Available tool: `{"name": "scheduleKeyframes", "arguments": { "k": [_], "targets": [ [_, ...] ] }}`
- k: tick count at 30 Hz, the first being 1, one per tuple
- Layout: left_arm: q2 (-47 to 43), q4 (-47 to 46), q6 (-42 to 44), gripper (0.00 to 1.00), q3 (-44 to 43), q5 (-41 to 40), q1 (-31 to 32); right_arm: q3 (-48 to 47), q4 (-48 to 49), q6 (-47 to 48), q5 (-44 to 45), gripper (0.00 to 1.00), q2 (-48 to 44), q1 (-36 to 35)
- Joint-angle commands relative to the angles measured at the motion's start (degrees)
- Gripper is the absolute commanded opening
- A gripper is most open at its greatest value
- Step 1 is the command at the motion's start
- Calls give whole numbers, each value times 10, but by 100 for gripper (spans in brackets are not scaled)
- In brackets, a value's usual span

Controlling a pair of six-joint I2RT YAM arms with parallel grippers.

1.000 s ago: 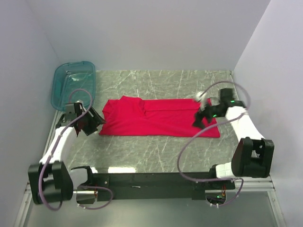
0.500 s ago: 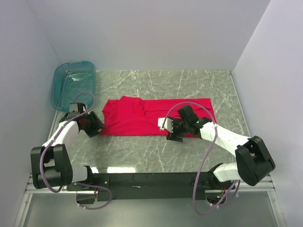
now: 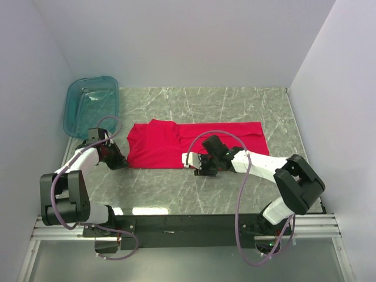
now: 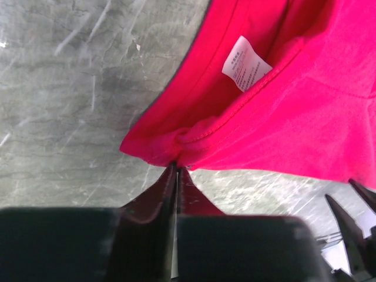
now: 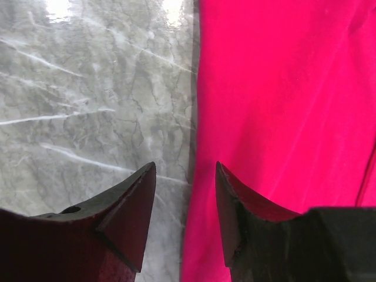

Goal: Fold and stack the t-shirts
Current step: Fold the tshirt

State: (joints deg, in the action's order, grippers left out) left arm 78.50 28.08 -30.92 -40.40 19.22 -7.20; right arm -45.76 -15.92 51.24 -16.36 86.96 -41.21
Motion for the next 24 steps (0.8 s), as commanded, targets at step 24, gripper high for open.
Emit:
{"name": "scheduleKeyframes", "arguments": {
  "k": [24],
  "targets": [
    [-24, 30, -10, 1, -26, -14, -1, -50, 15, -20, 55, 34, 77, -11]
  ]
}}
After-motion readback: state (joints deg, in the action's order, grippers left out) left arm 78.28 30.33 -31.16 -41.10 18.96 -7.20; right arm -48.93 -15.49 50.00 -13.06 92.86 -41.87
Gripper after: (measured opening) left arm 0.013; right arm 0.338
